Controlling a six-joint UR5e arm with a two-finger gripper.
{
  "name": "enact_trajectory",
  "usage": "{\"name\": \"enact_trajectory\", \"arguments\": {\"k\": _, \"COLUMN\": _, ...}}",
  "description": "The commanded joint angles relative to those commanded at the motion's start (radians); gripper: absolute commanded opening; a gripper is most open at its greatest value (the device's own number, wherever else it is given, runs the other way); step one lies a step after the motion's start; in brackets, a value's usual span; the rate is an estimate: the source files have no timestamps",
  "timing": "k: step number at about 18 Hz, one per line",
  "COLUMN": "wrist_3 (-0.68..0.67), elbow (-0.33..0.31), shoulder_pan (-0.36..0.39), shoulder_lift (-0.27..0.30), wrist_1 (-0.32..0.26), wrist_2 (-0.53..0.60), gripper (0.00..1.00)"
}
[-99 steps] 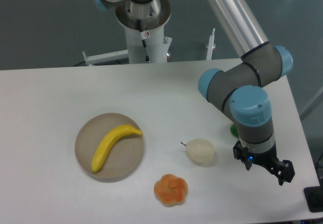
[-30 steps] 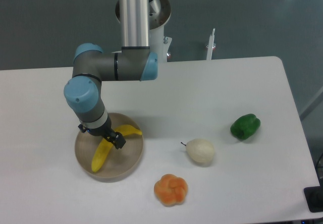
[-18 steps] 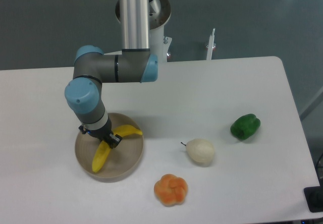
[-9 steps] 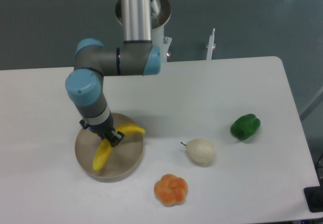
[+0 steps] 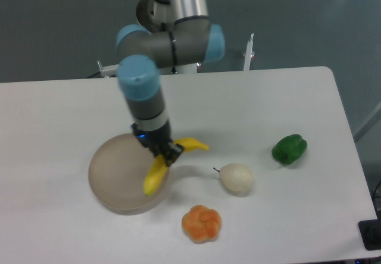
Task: Pick up the banana from the plate
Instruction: 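Lift the banana off the plate and carry it toward the green pepper, then hold the banana raised beside the green pepper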
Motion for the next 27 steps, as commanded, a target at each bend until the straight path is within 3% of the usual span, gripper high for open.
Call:
{"name": "enact_trajectory", "arguments": {"k": 8, "wrist_3": 0.123, "elbow": 0.094, "shoulder_pan": 0.149, "shoulder_lift": -0.003, "wrist_1": -0.017, "wrist_2": 0.011, "gripper": 0.39}}
{"name": "enact_trajectory", "arguments": {"k": 12, "wrist_3": 0.172, "elbow": 0.126, "shoulder_pan": 0.181, "shoulder_lift": -0.025, "wrist_1": -0.015, "wrist_2": 0.011, "gripper": 0.39}}
{"name": "enact_trajectory", "arguments": {"k": 27, "wrist_3": 0.175, "elbow": 0.189, "shoulder_pan": 0.184, "shoulder_lift": -0.087, "wrist_1": -0.006, "wrist_2": 0.011, "gripper": 0.39}}
